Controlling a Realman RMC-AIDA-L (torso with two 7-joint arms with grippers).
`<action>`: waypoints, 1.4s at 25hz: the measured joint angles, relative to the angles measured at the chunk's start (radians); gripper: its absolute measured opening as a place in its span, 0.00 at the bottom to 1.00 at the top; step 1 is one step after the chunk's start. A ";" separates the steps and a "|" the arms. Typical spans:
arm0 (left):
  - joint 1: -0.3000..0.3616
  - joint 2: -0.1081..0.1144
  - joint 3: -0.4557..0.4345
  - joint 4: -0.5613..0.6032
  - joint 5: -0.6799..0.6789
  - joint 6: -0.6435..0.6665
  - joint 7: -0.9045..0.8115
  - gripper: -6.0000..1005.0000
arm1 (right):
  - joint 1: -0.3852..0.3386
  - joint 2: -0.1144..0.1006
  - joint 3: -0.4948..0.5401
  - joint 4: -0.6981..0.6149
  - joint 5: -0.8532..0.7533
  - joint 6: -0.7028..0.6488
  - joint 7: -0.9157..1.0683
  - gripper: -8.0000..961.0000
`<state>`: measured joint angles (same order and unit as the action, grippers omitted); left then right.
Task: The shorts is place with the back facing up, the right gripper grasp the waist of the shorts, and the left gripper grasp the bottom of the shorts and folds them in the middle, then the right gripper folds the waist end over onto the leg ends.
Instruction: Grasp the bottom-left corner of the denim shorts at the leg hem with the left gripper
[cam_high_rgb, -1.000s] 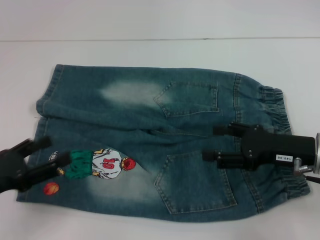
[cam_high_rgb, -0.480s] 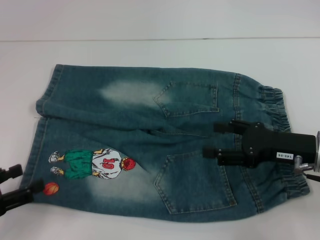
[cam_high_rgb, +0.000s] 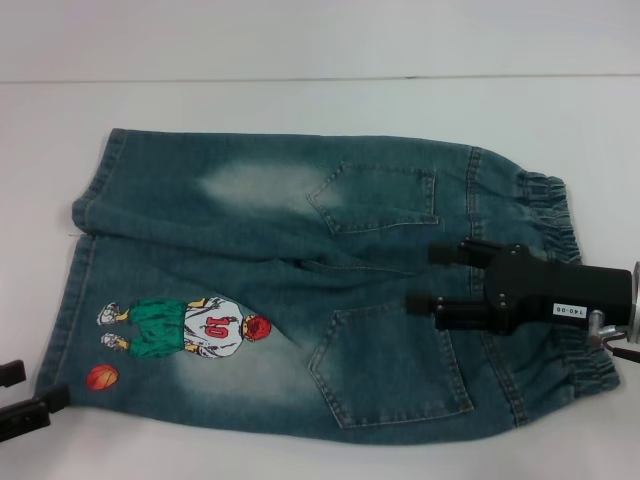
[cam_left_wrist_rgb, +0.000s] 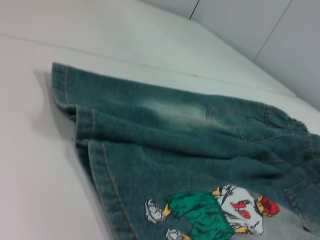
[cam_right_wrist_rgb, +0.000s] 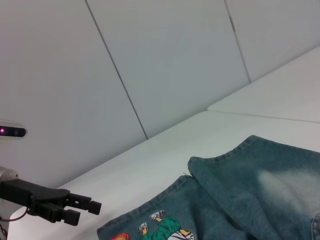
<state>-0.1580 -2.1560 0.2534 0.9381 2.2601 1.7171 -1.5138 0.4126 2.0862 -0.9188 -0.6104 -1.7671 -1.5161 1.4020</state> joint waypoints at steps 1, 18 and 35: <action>-0.001 0.000 0.000 0.001 0.003 -0.004 -0.003 0.92 | 0.000 0.000 0.000 0.000 0.000 0.000 0.000 0.98; -0.058 -0.002 0.010 0.028 0.110 -0.066 -0.080 0.92 | -0.002 0.000 0.000 0.010 0.000 0.004 0.001 0.99; -0.101 -0.005 0.003 0.039 0.141 -0.001 -0.092 0.92 | -0.007 0.000 0.000 0.025 0.000 0.020 0.000 0.99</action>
<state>-0.2586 -2.1614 0.2564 0.9775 2.4016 1.7161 -1.6058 0.4056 2.0862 -0.9189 -0.5849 -1.7671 -1.4964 1.4020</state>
